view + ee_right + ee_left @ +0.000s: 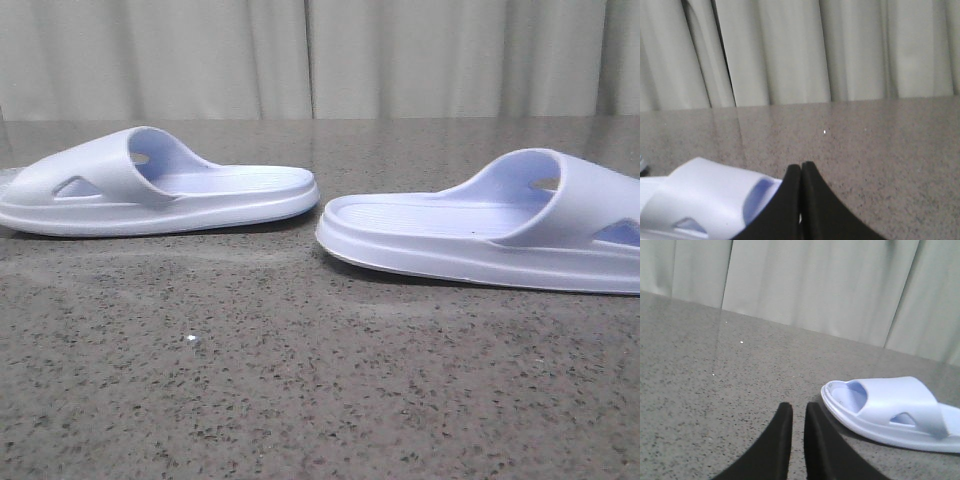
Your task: Insert blue slippers together front up
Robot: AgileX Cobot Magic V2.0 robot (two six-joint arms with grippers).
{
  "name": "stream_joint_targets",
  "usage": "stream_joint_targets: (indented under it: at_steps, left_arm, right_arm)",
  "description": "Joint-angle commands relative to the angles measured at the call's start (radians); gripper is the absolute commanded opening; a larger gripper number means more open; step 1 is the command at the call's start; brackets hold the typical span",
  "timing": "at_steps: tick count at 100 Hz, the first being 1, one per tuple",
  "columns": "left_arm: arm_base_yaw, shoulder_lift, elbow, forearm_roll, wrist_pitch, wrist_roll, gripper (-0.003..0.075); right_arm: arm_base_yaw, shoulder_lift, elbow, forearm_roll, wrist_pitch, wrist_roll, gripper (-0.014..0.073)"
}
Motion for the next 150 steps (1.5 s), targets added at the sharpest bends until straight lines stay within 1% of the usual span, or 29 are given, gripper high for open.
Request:
stream_joint_targets:
  at_steps: [1, 15, 23, 32, 41, 56, 64, 73, 80, 86, 93, 101, 105, 108, 112, 121, 134, 150]
  left_arm:
    - [-0.007, -0.029, -0.036, -0.140, -0.071, -0.009, 0.0015]
    - [-0.007, -0.009, -0.140, -0.301, 0.048, -0.009, 0.0015]
    - [-0.007, 0.038, -0.224, -0.325, 0.151, -0.013, 0.0015]
    - [-0.007, 0.136, -0.323, -0.326, 0.247, -0.042, 0.0015]
    - [-0.007, 0.250, -0.434, -0.326, 0.281, -0.041, 0.0015]
    - [-0.007, 0.408, -0.595, -0.328, 0.346, -0.041, 0.0016]
    - [-0.007, 0.467, -0.635, -0.331, 0.370, -0.041, 0.0016]
    - [-0.007, 0.495, -0.638, -0.356, 0.366, -0.039, 0.0020]
    - [-0.007, 0.508, -0.638, -0.358, 0.366, -0.038, 0.0052]
    - [-0.007, 0.510, -0.638, -0.360, 0.366, -0.038, 0.0108]
    - [-0.007, 0.510, -0.638, -0.365, 0.366, -0.038, 0.0209]
    - [-0.007, 0.510, -0.638, -0.365, 0.378, -0.038, 0.0365]
    - [-0.007, 0.510, -0.638, -0.365, 0.387, -0.038, 0.0440]
    - [-0.007, 0.510, -0.638, -0.365, 0.389, -0.038, 0.0479]
    - [-0.007, 0.510, -0.638, -0.365, 0.393, -0.038, 0.0514]
    - [-0.007, 0.514, -0.638, -0.356, 0.393, -0.038, 0.0511]
    - [-0.007, 0.543, -0.636, -0.357, 0.386, -0.038, 0.0470]
    - [-0.007, 0.643, -0.636, -0.422, 0.339, -0.042, 0.0457]
  right_arm:
    - [-0.003, -0.021, -0.052, 0.000, 0.027, 0.011, -0.0107]
    - [-0.003, -0.021, -0.175, 0.006, 0.190, 0.027, -0.0106]
    - [-0.003, -0.007, -0.249, 0.006, 0.249, 0.027, -0.0106]
    - [-0.003, 0.023, -0.342, 0.010, 0.320, 0.032, -0.0106]
    - [-0.003, 0.078, -0.440, 0.050, 0.389, 0.033, -0.0106]
    - [-0.003, 0.196, -0.584, 0.156, 0.489, 0.033, -0.0106]
    - [-0.003, 0.248, -0.635, 0.189, 0.540, 0.033, -0.0106]
    - [-0.003, 0.290, -0.646, 0.206, 0.566, 0.033, -0.0095]
    - [-0.003, 0.310, -0.646, 0.224, 0.578, 0.033, -0.0043]
    - [-0.003, 0.321, -0.646, 0.241, 0.583, 0.033, 0.0041]
    - [-0.003, 0.327, -0.646, 0.254, 0.579, 0.033, 0.0178]
    - [-0.003, 0.327, -0.646, 0.254, 0.550, 0.033, 0.0347]
    - [-0.003, 0.327, -0.646, 0.254, 0.537, 0.033, 0.0402]
    - [-0.003, 0.327, -0.646, 0.254, 0.525, 0.033, 0.0440]
    - [-0.003, 0.327, -0.646, 0.254, 0.512, 0.033, 0.0461]
    - [-0.003, 0.327, -0.646, 0.254, 0.496, 0.033, 0.0463]
    - [-0.003, 0.327, -0.646, 0.254, 0.485, 0.033, 0.0463]
    - [-0.003, 0.327, -0.646, 0.254, 0.485, 0.033, 0.0463]
